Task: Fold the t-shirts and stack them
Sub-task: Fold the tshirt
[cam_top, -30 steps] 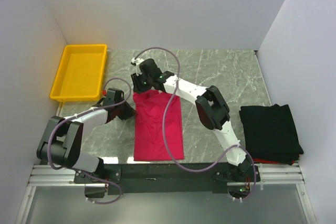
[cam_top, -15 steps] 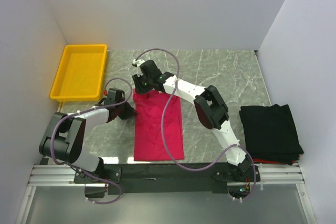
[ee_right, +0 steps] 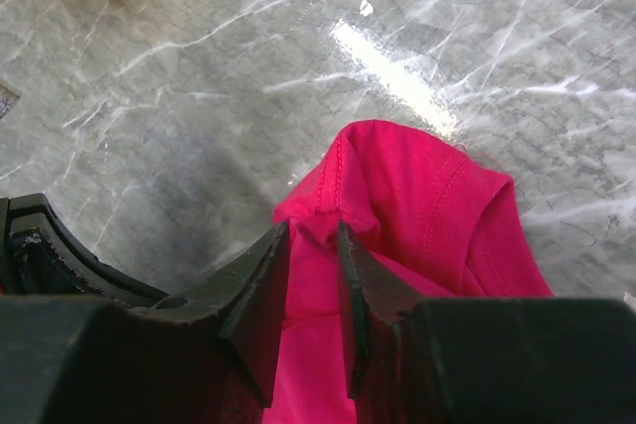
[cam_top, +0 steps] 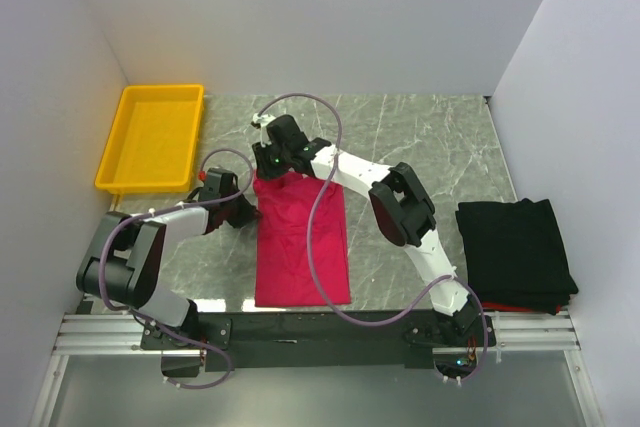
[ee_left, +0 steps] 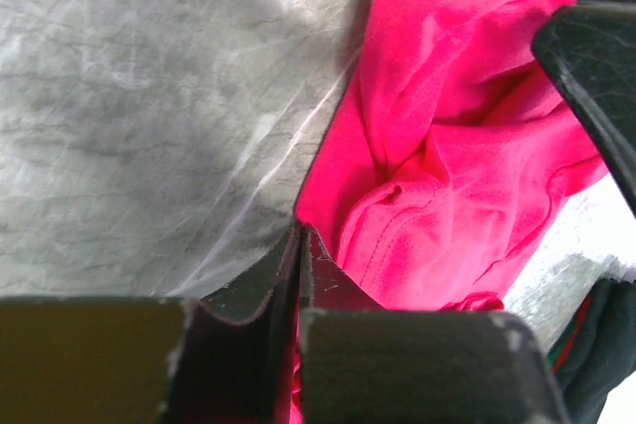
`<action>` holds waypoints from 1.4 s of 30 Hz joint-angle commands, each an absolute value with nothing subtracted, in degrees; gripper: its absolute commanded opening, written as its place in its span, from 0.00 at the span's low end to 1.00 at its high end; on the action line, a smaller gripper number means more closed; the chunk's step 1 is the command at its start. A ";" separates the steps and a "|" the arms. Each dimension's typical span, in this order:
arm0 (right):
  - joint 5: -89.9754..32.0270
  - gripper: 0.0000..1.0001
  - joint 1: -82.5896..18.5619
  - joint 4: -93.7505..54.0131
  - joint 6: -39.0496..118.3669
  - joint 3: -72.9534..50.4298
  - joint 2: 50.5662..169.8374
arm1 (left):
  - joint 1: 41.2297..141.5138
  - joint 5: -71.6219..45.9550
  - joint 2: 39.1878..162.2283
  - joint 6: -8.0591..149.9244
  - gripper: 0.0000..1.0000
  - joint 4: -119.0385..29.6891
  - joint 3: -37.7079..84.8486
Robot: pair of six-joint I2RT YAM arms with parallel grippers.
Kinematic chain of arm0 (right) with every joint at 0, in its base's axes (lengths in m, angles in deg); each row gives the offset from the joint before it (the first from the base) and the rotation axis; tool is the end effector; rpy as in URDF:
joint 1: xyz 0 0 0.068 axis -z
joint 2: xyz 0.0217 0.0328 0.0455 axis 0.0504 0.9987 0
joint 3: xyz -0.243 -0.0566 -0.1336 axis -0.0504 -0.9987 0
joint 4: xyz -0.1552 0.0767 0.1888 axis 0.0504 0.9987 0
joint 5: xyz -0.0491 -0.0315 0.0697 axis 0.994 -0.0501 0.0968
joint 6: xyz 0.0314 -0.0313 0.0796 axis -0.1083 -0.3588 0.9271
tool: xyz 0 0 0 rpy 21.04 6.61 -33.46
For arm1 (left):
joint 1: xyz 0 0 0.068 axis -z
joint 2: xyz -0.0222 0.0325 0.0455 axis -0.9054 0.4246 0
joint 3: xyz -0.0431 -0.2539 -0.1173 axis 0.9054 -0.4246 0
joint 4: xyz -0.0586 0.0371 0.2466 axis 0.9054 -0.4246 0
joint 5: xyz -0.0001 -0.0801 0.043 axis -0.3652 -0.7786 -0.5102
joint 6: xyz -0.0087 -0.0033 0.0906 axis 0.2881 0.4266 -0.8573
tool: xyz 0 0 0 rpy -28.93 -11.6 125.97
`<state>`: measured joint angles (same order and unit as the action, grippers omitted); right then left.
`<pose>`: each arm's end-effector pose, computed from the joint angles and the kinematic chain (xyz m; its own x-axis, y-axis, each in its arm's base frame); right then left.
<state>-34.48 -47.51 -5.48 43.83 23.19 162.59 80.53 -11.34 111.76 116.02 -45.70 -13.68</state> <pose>0.3946 0.4154 0.1775 -0.5882 -0.3198 -0.7428 -0.7119 0.6405 0.2880 0.2840 -0.0896 0.1178 -0.6923 -0.6677 -0.2738 -0.4335 0.6881 -0.5818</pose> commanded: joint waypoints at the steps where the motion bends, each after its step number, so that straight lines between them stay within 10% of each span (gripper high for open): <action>1: -34.61 0.31 -47.36 -8.33 44.88 21.92 162.45 | 80.43 -11.69 113.54 115.16 0.06 -45.64 -15.20; 14: -35.04 0.02 -42.62 -16.32 51.91 13.22 155.17 | 80.43 -12.13 113.90 115.78 0.01 -45.28 -16.08; 42: -25.03 0.01 -40.68 -7.55 51.57 17.08 157.88 | 80.43 -11.52 113.02 114.46 0.01 -47.99 -14.76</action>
<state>-28.54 -40.89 -8.04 51.67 16.35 157.00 80.42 -12.58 112.15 116.06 -42.94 -14.53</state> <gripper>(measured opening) 0.016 0.014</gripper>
